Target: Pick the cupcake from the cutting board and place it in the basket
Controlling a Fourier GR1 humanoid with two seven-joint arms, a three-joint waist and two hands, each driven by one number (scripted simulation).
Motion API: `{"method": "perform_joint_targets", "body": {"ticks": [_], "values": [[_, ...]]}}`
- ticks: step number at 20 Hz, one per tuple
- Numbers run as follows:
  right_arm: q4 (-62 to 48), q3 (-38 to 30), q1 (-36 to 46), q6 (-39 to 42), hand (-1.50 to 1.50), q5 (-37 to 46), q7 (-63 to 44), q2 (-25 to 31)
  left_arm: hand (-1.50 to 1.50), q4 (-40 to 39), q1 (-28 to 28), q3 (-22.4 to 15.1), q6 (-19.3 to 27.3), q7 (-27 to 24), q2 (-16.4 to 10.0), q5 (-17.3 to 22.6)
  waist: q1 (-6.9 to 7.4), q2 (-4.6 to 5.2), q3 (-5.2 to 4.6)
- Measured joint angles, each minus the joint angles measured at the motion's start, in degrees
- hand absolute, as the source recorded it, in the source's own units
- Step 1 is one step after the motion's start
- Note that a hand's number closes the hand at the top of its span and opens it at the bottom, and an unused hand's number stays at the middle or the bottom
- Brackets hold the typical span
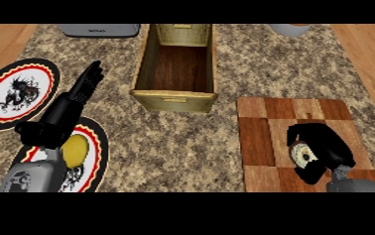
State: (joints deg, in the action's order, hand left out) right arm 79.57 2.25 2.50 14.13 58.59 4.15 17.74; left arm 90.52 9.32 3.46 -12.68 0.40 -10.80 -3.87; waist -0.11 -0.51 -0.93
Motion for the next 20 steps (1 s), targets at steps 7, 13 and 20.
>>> {"method": "perform_joint_targets", "body": {"ticks": [7, 13, 20], "values": [[6.87, 21.27, 5.13, 2.37, 1.50, 7.66, -15.42, -13.34, 0.00, -1.08, 2.26, -1.44, -0.75, 0.43, 0.71, -0.08, 3.12, 0.20, 0.34], [9.92, 38.27, 11.00, -0.86, 1.50, 3.86, -33.53, -16.70, 0.00, -1.57, 3.70, -2.59, -0.85, 1.01, 1.53, -0.40, 4.53, 0.39, 0.77], [16.35, 50.27, 15.48, -15.99, 1.50, -7.83, -48.32, -17.55, 0.00, -2.13, 4.58, -2.85, -0.70, 1.37, 1.87, -0.62, 4.87, 0.57, 0.95]]}}
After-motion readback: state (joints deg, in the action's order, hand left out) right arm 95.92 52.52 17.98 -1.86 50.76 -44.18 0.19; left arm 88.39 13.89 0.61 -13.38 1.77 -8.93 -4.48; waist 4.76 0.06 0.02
